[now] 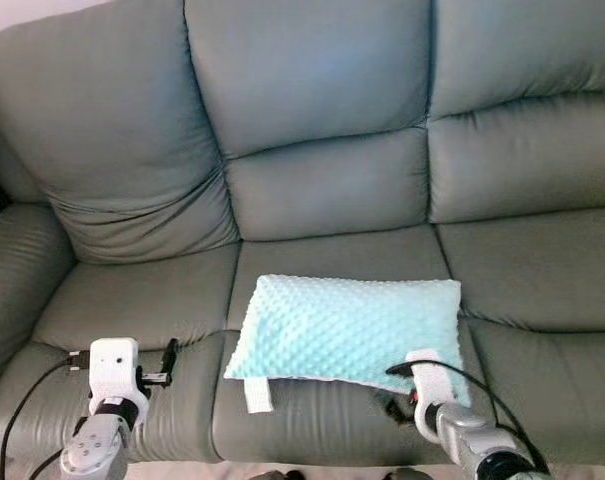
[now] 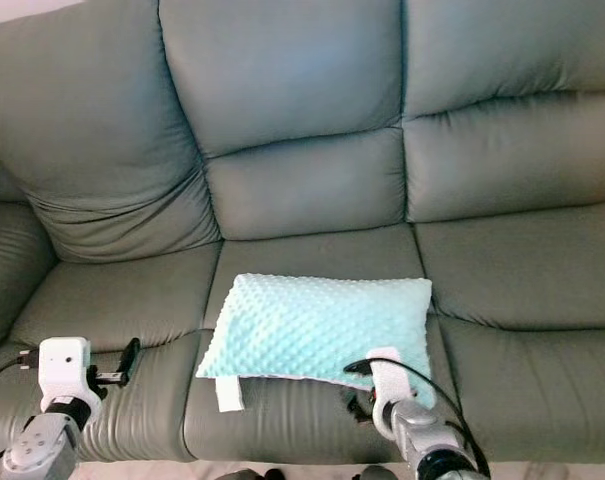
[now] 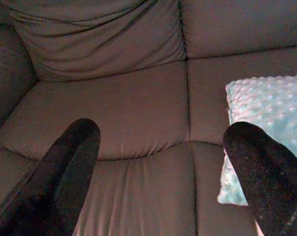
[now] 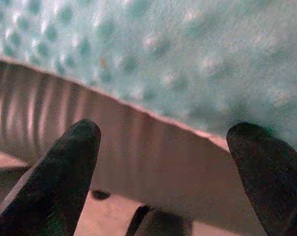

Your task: Move the pillow to the sofa

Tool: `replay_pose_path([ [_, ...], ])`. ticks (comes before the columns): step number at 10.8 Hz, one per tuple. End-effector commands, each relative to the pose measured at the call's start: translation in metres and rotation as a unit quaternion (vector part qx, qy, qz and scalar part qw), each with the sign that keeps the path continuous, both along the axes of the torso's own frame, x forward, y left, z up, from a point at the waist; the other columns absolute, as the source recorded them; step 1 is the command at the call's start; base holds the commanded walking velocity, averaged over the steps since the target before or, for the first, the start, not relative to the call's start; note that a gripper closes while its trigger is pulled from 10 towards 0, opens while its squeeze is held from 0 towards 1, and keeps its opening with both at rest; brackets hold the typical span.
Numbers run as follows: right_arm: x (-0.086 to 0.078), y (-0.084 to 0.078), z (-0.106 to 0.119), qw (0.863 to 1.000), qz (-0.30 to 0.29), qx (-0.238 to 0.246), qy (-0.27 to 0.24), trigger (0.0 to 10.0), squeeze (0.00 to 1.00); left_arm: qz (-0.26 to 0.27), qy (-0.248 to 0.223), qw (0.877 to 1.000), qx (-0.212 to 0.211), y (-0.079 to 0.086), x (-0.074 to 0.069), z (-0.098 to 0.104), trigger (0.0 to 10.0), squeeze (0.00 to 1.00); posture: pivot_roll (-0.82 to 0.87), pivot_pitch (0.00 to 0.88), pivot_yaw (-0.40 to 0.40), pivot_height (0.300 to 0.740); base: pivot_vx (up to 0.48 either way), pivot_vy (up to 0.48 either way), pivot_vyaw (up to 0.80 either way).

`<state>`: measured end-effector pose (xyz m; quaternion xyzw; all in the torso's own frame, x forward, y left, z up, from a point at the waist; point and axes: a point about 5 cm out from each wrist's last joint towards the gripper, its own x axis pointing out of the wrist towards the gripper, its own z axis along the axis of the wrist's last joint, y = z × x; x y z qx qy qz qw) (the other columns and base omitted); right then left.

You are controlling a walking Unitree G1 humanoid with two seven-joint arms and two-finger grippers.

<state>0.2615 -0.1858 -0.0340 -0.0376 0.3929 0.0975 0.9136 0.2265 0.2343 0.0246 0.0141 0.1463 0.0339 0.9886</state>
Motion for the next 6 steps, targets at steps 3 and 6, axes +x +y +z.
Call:
replay_pose_path([
  [3, 0.008, -0.013, 0.007, 0.998, -0.037, -0.043, -0.035, 10.0, 0.3, 0.005, 0.012, 1.0, 0.019, 0.011, -0.005, 0.0, 10.0, 0.0, -0.08, 0.197, 0.226, 0.74, 0.0, 0.0, 0.0],
  [6, 0.009, -0.016, 0.009, 0.997, -0.042, -0.05, -0.041, 10.0, 0.23, 0.003, 0.016, 1.0, 0.021, 0.01, -0.005, -0.001, 10.0, 0.0, -0.09, 0.192, 0.227, 0.74, 0.0, 0.0, 0.0],
])
